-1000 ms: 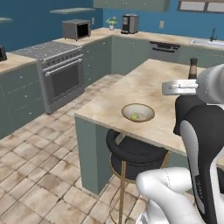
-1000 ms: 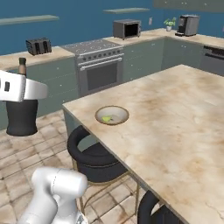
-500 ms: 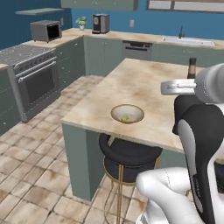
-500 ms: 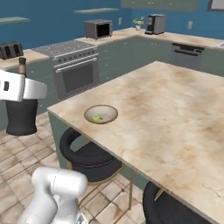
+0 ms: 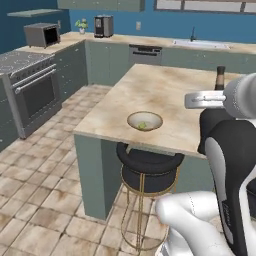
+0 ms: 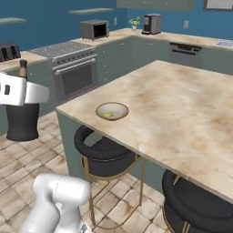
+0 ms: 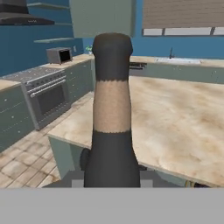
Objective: There is a bowl on the dining counter. Grab a lemon wedge from the fridge and place it in the bowl. Then get the liquor bottle and glass cup from the cabinet and place them next to the bowl.
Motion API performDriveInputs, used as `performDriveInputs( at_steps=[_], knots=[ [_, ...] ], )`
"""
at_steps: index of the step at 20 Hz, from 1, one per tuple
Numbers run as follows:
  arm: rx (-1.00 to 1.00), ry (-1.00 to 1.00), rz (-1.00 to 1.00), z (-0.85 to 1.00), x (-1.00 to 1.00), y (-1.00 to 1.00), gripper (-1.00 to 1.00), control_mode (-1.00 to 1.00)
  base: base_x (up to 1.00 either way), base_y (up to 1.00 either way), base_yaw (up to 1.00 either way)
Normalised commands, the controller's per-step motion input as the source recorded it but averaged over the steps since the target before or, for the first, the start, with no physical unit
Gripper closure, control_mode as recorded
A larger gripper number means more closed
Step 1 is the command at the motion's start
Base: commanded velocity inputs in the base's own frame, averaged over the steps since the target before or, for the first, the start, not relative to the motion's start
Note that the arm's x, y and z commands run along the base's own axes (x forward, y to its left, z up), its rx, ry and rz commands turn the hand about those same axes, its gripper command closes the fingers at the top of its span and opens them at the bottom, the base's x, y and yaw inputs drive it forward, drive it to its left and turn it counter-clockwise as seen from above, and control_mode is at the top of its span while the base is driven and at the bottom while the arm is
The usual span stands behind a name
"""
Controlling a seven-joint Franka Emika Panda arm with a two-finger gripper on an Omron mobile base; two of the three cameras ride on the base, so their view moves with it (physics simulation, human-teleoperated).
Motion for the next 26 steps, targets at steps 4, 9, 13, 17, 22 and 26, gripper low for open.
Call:
performDriveInputs(
  at_steps=[4,9,13,17,22,26],
  knots=[
    [0.0,0.0,0.0,0.0,0.0,0.0,1.0,1.0,-0.3,0.52,-0.3],
    [0.0,0.0,0.0,0.0,0.0,0.0,1.0,1.0,-0.24,0.54,-0.31],
    [0.0,0.0,0.0,0.0,0.0,0.0,1.0,1.0,-0.17,0.63,-0.29],
    [0.0,0.0,0.0,0.0,0.0,0.0,1.0,1.0,-0.08,0.83,-0.22],
    [0.0,0.0,0.0,0.0,0.0,0.0,1.0,1.0,0.0,0.89,-0.15],
    [0.0,0.0,0.0,0.0,0.0,0.0,1.0,1.0,0.25,0.63,-0.17]
  ],
)
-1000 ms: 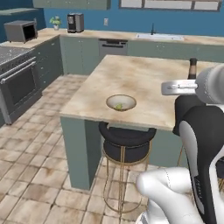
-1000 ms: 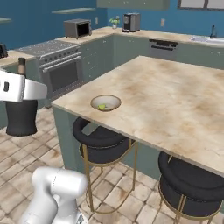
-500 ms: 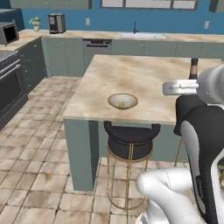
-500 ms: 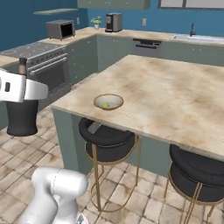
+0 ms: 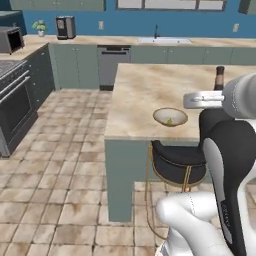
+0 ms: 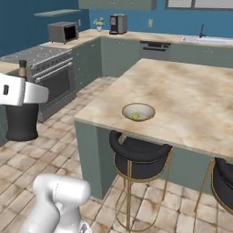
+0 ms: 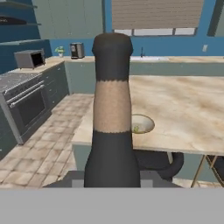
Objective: There is a bowl on the dining counter. Grab a lemon wedge from the fridge and place it in the bowl. Then get the liquor bottle and glass cup from the cabinet and place them next to the bowl.
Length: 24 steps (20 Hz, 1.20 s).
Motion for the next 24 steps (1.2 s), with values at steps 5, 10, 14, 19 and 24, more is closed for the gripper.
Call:
performDriveInputs(
  at_steps=[5,10,14,19,24],
  knots=[
    [0.0,0.0,0.0,0.0,0.0,0.0,1.0,1.0,0.59,0.28,-0.25],
    [0.0,0.0,0.0,0.0,0.0,0.0,1.0,1.0,0.79,0.12,-0.29],
    [0.0,0.0,0.0,0.0,0.0,0.0,1.0,1.0,0.67,0.15,-0.25],
    [0.0,0.0,-0.06,-0.06,0.2,0.24,1.0,-1.0,0.19,0.13,-0.07],
    [-0.01,-0.02,-0.03,-0.24,0.46,0.51,1.0,-1.0,0.0,0.0,0.0]
  ],
)
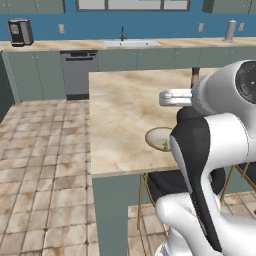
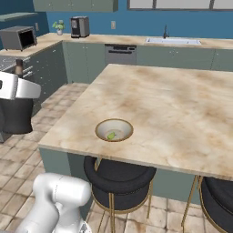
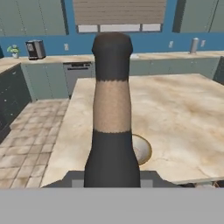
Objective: There is a bowl on the dining counter. Grab a lemon wedge from the fridge and place it in the bowl. Then get the liquor bottle and glass cup from the cabinet and place them next to the bowl.
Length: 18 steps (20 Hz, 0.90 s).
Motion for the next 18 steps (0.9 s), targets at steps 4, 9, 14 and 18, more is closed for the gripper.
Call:
performDriveInputs(
  at_steps=[4,9,14,18],
  knots=[
    [-0.01,-0.03,-0.04,-0.42,0.72,0.36,1.0,-1.0,0.0,0.0,0.0],
    [0.0,-0.04,0.0,-0.66,0.69,0.08,1.0,-1.0,0.0,0.0,0.0],
    [0.0,-0.08,0.01,-0.7,0.71,0.07,1.0,-1.0,0.0,0.0,0.0],
    [0.0,-0.16,0.02,-0.55,0.66,0.17,1.0,-1.0,0.0,0.0,0.0]
  ],
)
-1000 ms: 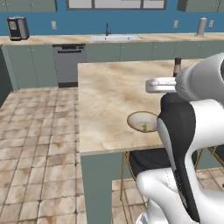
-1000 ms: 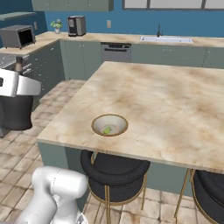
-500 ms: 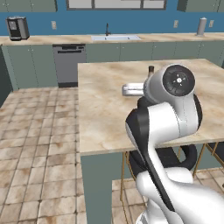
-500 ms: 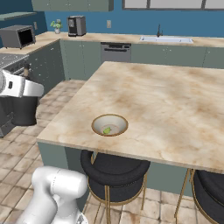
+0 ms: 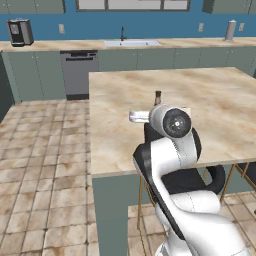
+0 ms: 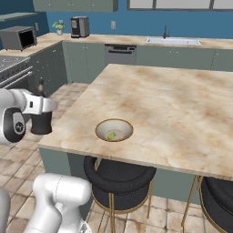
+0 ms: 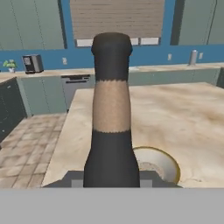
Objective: There is a bowl on the dining counter. Grab a lemon wedge from the fridge and place it in the bowl. Then get the liquor bottle and glass cup from the cabinet and place them next to the bowl.
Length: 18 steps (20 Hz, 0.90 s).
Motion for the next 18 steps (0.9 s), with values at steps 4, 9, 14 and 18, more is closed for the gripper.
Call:
performDriveInputs(
  at_steps=[4,9,14,18],
  knots=[
    [0.0,-0.14,0.0,-0.38,0.7,0.09,1.0,-1.0,0.0,0.0,0.0],
    [0.0,-0.01,0.0,-0.23,0.86,0.0,1.0,-1.0,0.0,0.0,0.0],
    [0.0,0.0,0.0,-0.21,0.69,0.01,1.0,-1.0,0.0,0.0,0.0],
    [0.0,0.0,0.0,-0.24,0.57,0.04,1.0,-1.0,0.0,0.0,0.0]
  ],
)
